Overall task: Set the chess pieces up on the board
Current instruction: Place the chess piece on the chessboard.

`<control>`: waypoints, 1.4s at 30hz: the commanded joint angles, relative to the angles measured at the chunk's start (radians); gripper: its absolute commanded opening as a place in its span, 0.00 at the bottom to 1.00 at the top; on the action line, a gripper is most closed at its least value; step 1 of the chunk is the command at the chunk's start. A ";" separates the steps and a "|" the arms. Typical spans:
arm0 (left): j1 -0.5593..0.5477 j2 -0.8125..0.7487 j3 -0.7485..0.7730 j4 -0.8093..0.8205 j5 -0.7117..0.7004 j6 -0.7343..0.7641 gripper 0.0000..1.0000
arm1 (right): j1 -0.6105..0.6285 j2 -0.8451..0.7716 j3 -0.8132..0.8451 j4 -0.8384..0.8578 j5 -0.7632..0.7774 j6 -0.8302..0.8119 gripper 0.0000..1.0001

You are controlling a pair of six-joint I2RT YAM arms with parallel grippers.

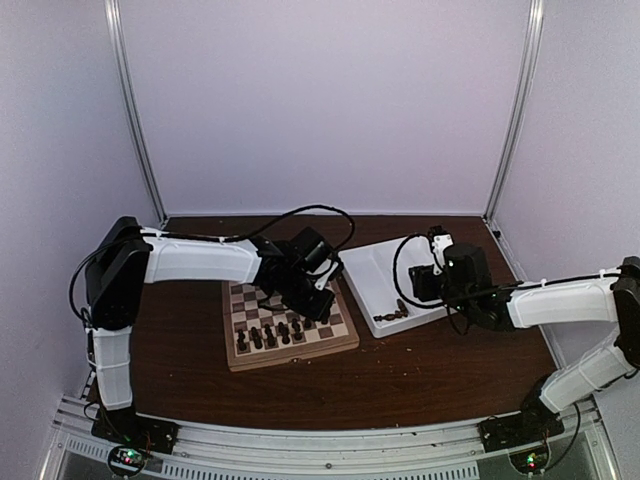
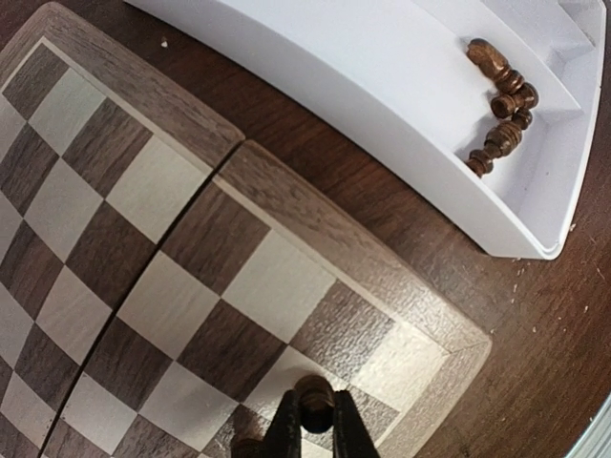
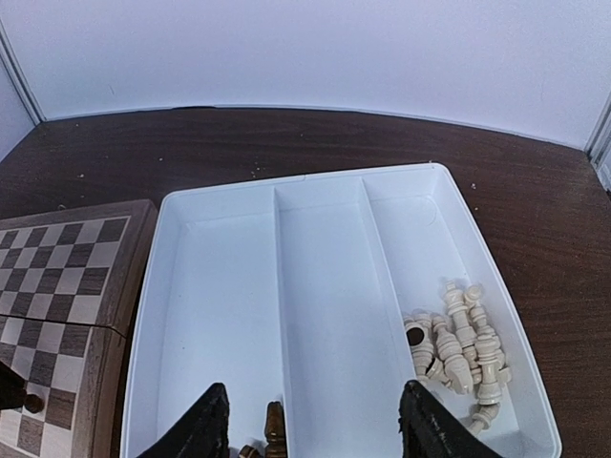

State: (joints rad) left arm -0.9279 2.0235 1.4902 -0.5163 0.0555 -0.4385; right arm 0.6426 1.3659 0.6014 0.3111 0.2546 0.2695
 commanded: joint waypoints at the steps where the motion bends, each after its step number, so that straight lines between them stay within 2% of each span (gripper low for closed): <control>1: -0.005 -0.042 -0.011 0.033 -0.029 0.019 0.04 | -0.008 0.014 0.021 0.018 -0.010 0.011 0.59; 25: -0.006 -0.045 -0.013 0.005 -0.041 0.029 0.08 | -0.012 0.025 0.033 0.014 -0.045 0.010 0.60; 32: -0.006 -0.041 -0.016 0.006 -0.035 0.026 0.15 | -0.011 0.025 0.033 0.014 -0.048 0.010 0.60; 37: -0.005 -0.043 -0.012 0.004 -0.025 0.030 0.30 | -0.012 0.029 0.034 0.014 -0.051 0.010 0.60; 42: -0.008 -0.058 -0.003 0.004 -0.013 0.030 0.33 | -0.011 0.032 0.038 0.012 -0.059 0.007 0.61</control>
State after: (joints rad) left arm -0.9287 2.0193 1.4811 -0.5240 0.0269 -0.4171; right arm 0.6369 1.3869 0.6144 0.3107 0.2050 0.2695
